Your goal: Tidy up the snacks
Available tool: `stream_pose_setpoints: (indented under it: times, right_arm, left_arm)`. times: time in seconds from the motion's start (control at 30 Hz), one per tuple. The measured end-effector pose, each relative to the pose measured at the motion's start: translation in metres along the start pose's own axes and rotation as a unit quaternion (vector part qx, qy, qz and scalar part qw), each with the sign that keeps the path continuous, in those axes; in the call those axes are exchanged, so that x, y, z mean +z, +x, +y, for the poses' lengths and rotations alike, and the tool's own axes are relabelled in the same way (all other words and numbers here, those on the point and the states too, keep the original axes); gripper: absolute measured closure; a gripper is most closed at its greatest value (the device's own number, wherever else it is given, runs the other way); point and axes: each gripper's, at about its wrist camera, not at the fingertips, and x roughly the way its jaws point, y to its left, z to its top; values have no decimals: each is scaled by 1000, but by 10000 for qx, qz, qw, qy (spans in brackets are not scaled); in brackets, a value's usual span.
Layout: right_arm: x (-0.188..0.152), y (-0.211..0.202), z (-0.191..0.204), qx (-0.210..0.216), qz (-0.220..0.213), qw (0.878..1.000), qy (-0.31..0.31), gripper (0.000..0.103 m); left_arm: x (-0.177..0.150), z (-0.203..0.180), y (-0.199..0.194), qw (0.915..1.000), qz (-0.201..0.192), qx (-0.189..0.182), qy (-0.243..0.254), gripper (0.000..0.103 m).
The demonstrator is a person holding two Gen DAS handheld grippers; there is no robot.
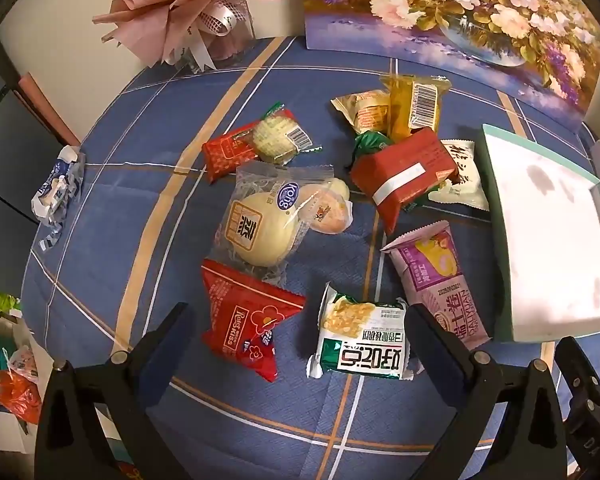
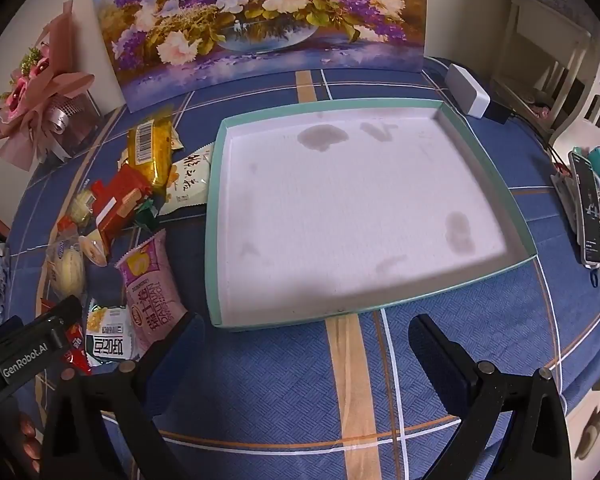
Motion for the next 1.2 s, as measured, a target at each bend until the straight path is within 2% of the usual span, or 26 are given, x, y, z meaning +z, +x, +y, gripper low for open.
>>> stream_pose_setpoints:
  times: [1.2]
  right_arm:
    - [-2,4,-1,-41,101,9999,-21,0]
  left_arm:
    - [-3,1,5,9998,155,70,39,0]
